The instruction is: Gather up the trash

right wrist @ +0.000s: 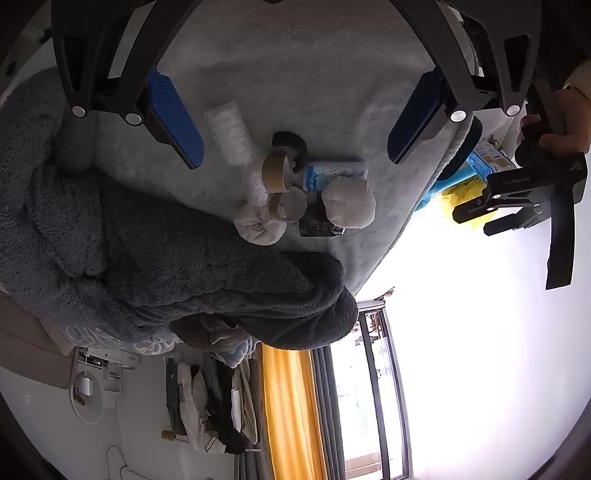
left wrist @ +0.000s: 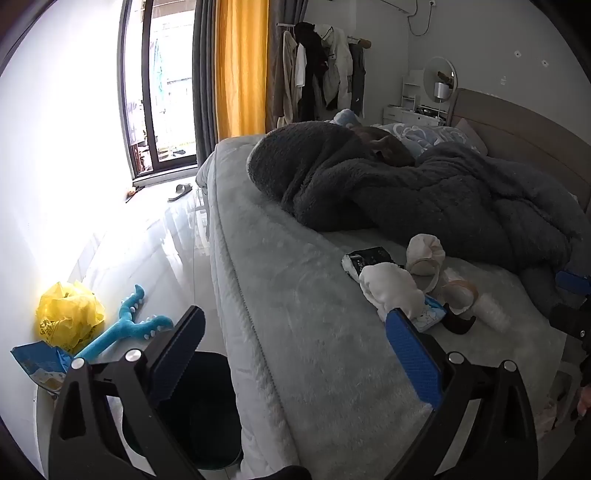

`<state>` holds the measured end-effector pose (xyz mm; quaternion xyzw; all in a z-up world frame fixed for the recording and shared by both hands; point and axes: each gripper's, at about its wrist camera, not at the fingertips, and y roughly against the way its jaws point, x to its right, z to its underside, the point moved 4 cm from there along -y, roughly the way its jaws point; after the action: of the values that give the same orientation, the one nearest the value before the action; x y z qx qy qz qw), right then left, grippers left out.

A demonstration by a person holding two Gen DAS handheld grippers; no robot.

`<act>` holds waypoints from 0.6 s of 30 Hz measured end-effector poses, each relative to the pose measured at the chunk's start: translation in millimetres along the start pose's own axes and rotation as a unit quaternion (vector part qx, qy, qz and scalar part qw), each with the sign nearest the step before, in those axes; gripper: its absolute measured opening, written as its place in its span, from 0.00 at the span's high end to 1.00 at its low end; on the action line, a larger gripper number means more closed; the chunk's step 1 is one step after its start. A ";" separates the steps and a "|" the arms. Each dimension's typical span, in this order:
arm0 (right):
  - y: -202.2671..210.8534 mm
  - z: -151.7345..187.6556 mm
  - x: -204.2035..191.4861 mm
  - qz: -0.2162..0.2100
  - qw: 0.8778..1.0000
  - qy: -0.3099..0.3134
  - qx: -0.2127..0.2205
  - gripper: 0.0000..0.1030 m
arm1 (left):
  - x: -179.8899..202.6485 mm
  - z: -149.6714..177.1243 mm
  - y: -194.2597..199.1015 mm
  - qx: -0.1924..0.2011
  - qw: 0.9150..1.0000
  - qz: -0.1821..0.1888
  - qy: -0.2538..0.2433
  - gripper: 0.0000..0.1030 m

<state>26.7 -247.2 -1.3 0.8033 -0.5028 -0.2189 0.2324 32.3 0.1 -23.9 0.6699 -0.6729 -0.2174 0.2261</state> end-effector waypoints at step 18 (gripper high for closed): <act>-4.6 -0.3 -6.0 -0.007 1.000 0.006 -0.003 0.03 | 3.8 -1.5 7.0 0.002 1.000 0.003 -0.009 0.04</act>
<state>27.7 -239.9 -3.0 0.8073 -0.4954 -0.2168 0.2364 27.6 -3.6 -18.4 0.6664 -0.6773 -0.2211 0.2196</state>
